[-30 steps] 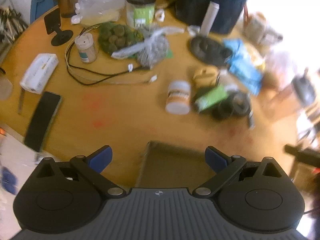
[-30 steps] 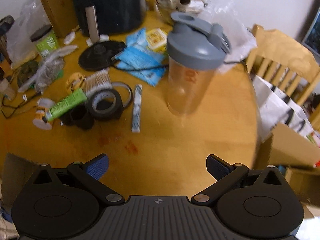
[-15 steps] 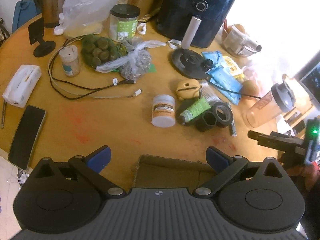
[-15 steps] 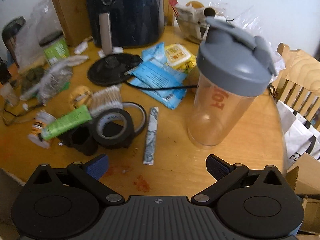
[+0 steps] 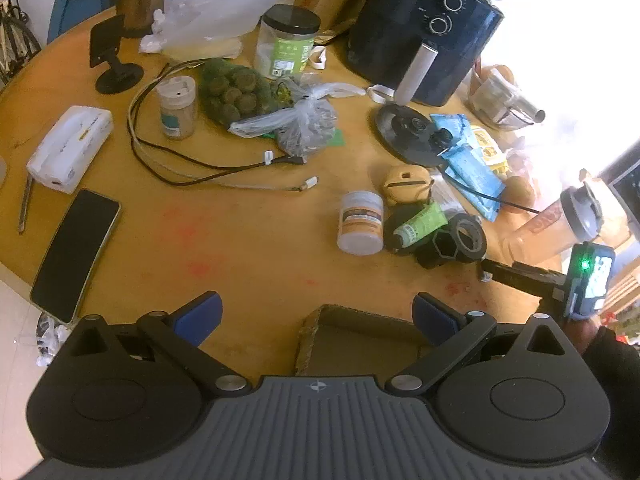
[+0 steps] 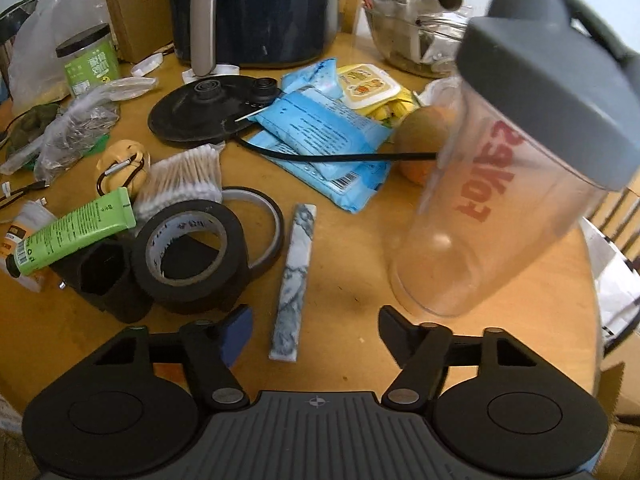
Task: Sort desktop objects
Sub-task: 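Move the right tool over the marble-patterned strip on the table, then close the right tool on the marble-patterned strip and lift it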
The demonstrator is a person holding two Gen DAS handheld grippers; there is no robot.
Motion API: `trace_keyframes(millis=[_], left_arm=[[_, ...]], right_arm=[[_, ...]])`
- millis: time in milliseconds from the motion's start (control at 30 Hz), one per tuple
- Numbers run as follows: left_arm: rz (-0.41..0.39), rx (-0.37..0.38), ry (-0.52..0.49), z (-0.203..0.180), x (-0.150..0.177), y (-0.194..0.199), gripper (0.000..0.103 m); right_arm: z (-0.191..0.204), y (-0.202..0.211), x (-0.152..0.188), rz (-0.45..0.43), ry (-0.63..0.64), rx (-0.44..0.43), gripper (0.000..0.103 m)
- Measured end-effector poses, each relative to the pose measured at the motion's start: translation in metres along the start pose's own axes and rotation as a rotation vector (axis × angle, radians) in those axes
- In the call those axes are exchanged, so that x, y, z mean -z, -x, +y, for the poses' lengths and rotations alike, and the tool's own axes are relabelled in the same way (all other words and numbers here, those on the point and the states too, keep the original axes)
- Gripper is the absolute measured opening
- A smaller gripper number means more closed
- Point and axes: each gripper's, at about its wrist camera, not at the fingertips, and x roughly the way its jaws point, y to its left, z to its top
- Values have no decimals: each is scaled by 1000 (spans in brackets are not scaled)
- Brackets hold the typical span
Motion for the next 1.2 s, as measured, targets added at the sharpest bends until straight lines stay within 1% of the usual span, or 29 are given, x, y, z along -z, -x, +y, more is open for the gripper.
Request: trace_keyframes(millis=[67, 133, 167, 233, 267, 333, 367, 433, 467, 567, 700, 1067, 1200], left_arm=[[7, -6, 7, 2, 2, 0, 103], [11, -9, 16, 4, 3, 0, 103], [12, -10, 22, 6, 4, 1, 103], [13, -10, 31, 8, 4, 1, 103], [13, -11, 35, 8, 4, 2, 103], [13, -13, 42, 9, 5, 2, 103], [13, -14, 44, 10, 5, 2, 103], [17, -13, 47, 10, 5, 2, 103], [20, -10, 48, 10, 5, 2, 103], [27, -4, 49, 9, 6, 0, 103], [33, 3, 38, 5, 6, -2, 103], [43, 43, 29, -4, 5, -7, 103], [43, 51, 28, -7, 6, -7, 103]], right_arm=[[2, -5, -2, -5, 15, 5, 64], [2, -10, -3, 0, 22, 4, 55], [2, -13, -4, 2, 19, 0, 53], [1, -17, -4, 8, 13, -7, 45], [0, -18, -5, 11, 10, -12, 43], [-1, -21, -4, 17, 6, -20, 33], [-1, -21, -4, 11, 4, -27, 31], [-1, -21, -3, 6, 7, -43, 20], [0, -22, -3, 6, 9, -53, 18], [1, -20, -4, 10, 8, -48, 17], [-1, -16, 1, 21, -18, -67, 17], [-12, 17, 35, 42, -53, -66, 17], [-14, 21, 44, 60, -54, -59, 18]])
